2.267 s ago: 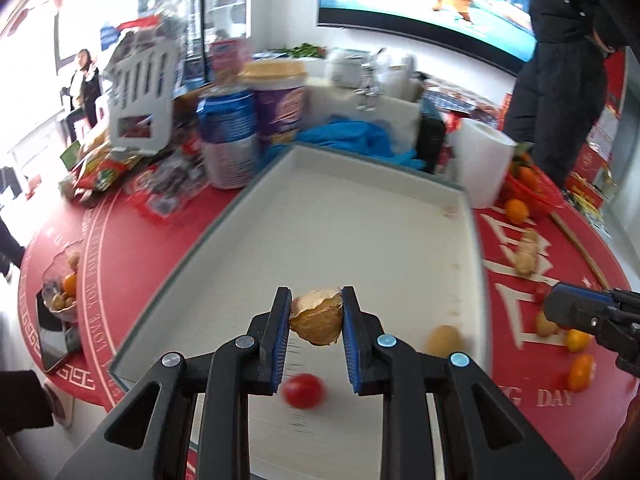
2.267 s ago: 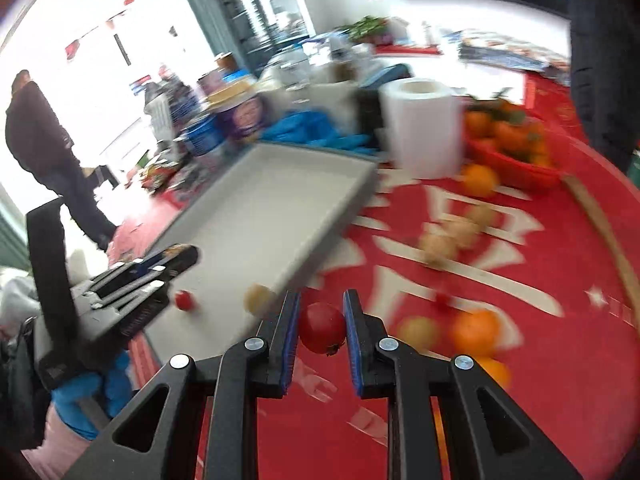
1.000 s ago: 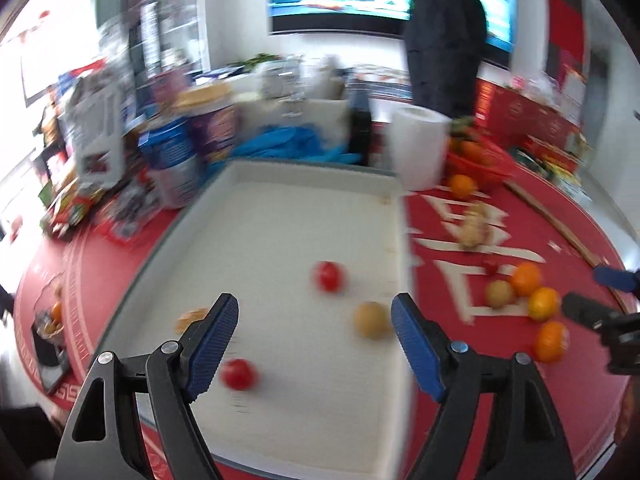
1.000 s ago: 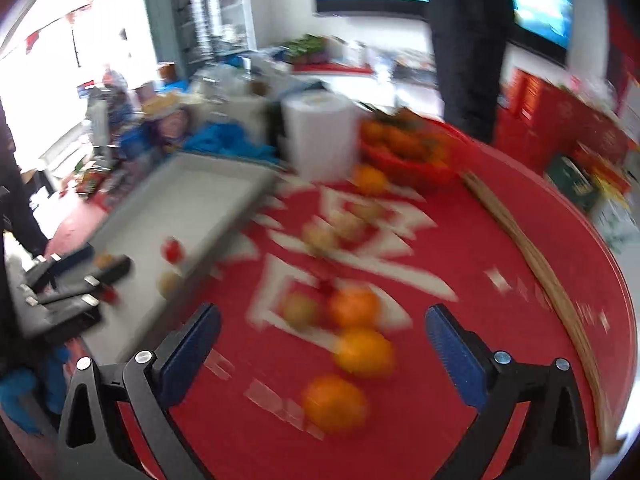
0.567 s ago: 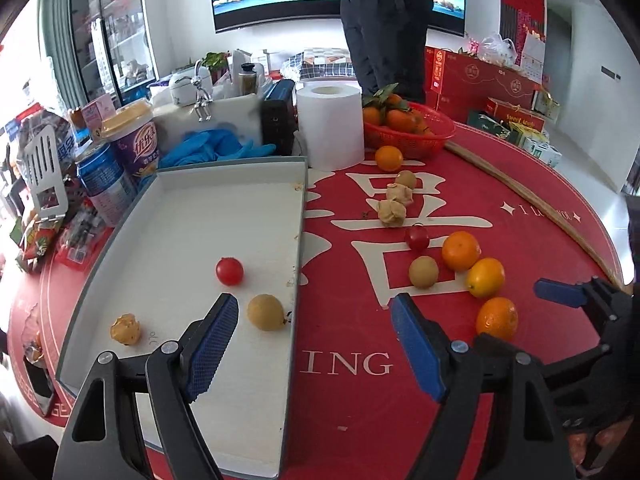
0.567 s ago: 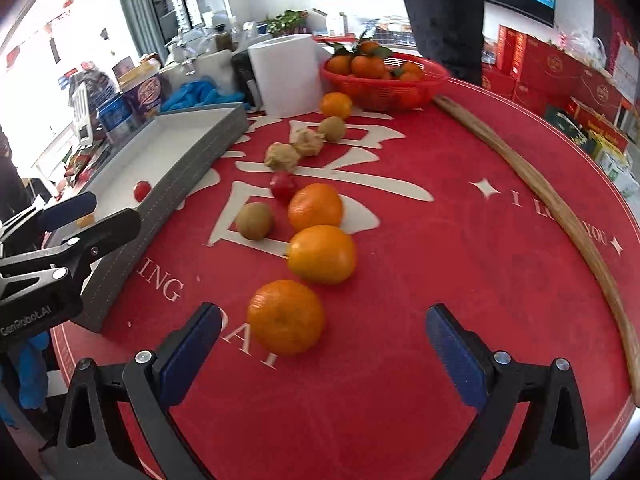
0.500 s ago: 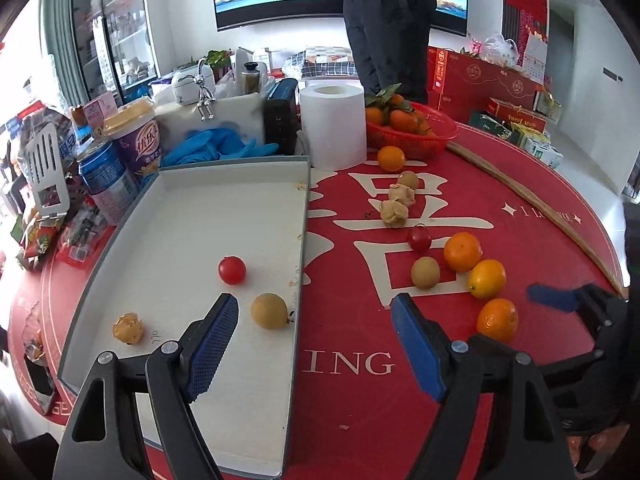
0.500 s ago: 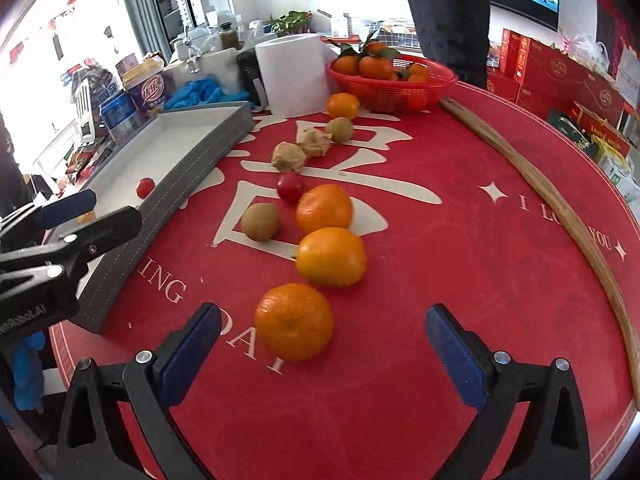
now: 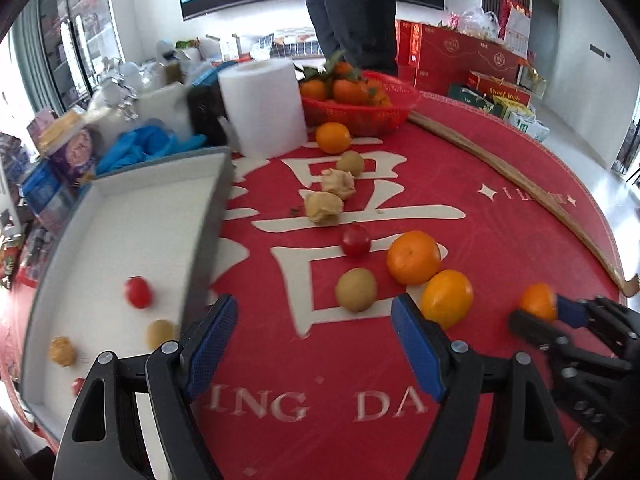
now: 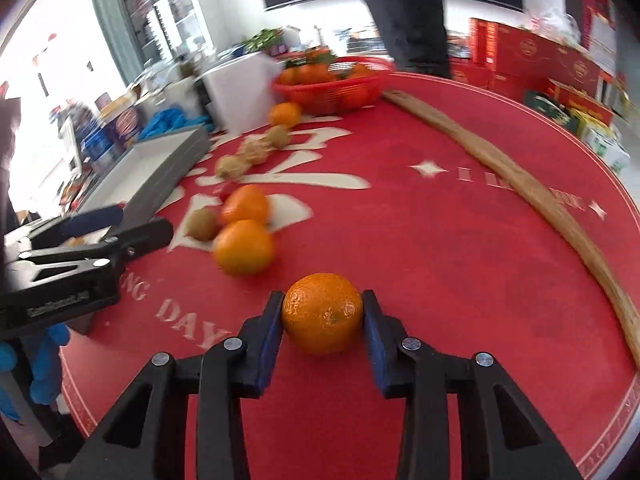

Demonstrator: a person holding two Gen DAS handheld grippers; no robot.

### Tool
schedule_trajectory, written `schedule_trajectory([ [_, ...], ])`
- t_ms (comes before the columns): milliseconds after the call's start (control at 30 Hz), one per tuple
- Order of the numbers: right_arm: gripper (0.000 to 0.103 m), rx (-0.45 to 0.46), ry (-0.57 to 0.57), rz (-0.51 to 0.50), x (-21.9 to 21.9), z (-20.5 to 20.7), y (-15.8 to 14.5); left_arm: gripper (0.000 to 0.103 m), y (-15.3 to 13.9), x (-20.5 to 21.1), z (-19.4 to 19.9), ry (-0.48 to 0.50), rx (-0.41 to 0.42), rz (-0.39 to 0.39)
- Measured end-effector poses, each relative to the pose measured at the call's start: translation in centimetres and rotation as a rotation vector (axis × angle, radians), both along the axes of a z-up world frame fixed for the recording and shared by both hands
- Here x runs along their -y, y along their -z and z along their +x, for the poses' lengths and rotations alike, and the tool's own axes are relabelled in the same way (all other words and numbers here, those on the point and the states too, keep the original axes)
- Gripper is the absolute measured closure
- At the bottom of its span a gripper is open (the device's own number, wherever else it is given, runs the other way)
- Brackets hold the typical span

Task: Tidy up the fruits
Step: 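Grasp a mandarin with the right tool while the left tool grasps a kiwi, then lift the kiwi and mandarin and carry both toward the white tray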

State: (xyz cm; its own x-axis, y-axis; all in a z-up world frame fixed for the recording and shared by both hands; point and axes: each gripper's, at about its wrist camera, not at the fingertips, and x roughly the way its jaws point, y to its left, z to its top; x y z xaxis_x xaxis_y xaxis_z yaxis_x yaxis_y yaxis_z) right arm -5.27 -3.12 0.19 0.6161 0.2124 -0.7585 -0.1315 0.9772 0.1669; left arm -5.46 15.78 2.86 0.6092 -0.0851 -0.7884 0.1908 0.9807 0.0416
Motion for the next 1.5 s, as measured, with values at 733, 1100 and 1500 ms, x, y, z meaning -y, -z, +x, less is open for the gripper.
schedule_trajectory([
  [733, 0.064, 0.038, 0.047, 0.054, 2.7, 0.1, 0.0, 0.076, 1.9, 1.1, -0.9, -0.025, -0.004, 0.0],
  [1100, 0.064, 0.038, 0.047, 0.05, 2.7, 0.1, 0.0, 0.076, 1.9, 1.0, -1.1, -0.024, 0.002, -0.008],
  [1500, 0.064, 0.037, 0.049, 0.042, 2.6, 0.0, -0.1, 0.076, 1.5, 0.5, -1.5, -0.02, -0.013, -0.039],
])
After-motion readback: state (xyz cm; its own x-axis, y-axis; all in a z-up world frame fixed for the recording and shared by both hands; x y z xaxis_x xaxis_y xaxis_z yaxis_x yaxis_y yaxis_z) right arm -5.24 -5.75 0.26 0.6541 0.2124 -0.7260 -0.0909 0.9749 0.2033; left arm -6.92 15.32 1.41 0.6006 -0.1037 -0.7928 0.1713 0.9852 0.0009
